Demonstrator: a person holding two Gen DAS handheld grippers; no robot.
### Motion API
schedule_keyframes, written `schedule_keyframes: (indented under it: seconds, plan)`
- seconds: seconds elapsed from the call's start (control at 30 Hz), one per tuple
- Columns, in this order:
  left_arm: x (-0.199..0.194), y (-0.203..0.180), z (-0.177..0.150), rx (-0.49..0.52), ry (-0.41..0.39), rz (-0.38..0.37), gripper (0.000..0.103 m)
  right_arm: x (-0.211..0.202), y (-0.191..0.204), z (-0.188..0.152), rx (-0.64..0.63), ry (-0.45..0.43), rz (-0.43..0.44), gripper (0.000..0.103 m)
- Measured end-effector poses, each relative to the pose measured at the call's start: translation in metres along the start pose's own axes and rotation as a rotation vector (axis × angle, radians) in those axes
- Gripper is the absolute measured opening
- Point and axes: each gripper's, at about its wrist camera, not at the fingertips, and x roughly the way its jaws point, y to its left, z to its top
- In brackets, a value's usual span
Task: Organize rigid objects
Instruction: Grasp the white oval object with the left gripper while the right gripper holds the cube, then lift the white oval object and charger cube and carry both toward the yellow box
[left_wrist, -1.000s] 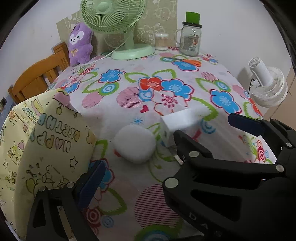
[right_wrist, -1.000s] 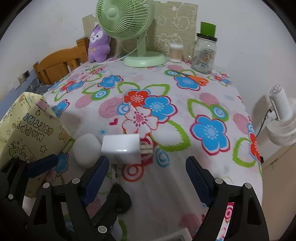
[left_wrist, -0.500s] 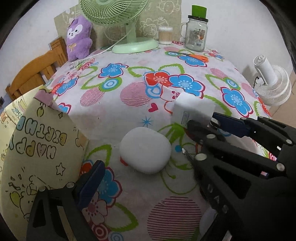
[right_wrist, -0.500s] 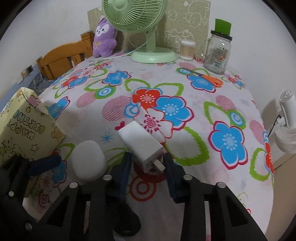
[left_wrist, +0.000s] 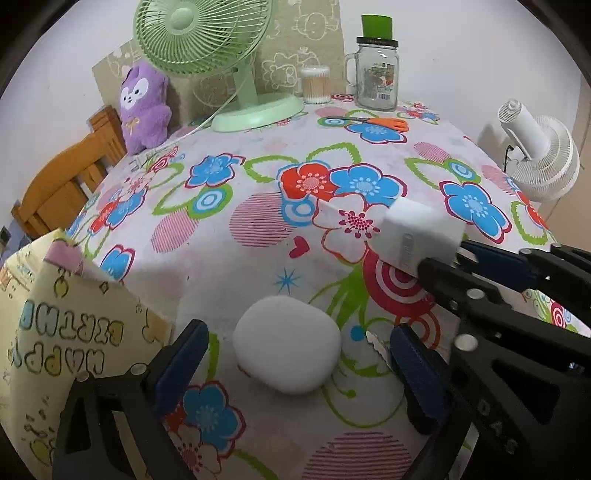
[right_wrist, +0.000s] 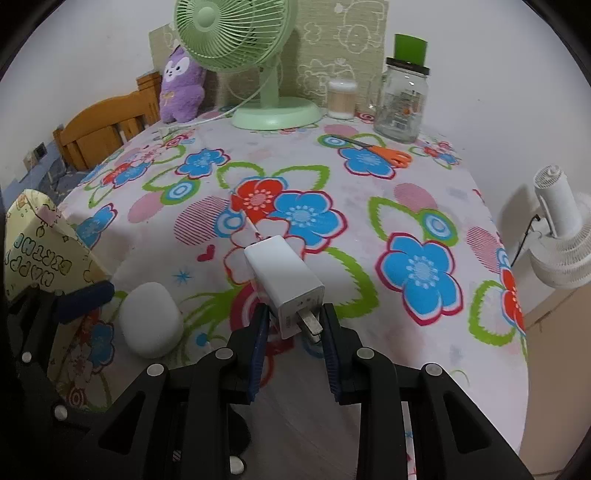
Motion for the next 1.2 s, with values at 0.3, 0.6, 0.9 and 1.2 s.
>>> schedule_keyframes:
  seconds: [0.3,0.6,0.9,1.2]
  plan:
    - [-0.004,-0.002,0.001,-0.001,-0.010,-0.090,0.057,-0.005,-0.011,-0.004,0.061,0.011,0.002,0.031]
    - [-0.017,-0.004,-0.005,0.006,-0.019,-0.098,0.056,-0.020,-0.011,-0.012,0.074,-0.013,-0.009,0.030]
    - [-0.031,-0.006,-0.019,0.005,-0.005,-0.133,0.057,-0.040,-0.007,-0.026,0.084,-0.020,-0.004,0.026]
    - [-0.047,-0.011,-0.034,0.021,-0.001,-0.163,0.057,-0.058,-0.003,-0.041,0.087,-0.017,-0.012,0.024]
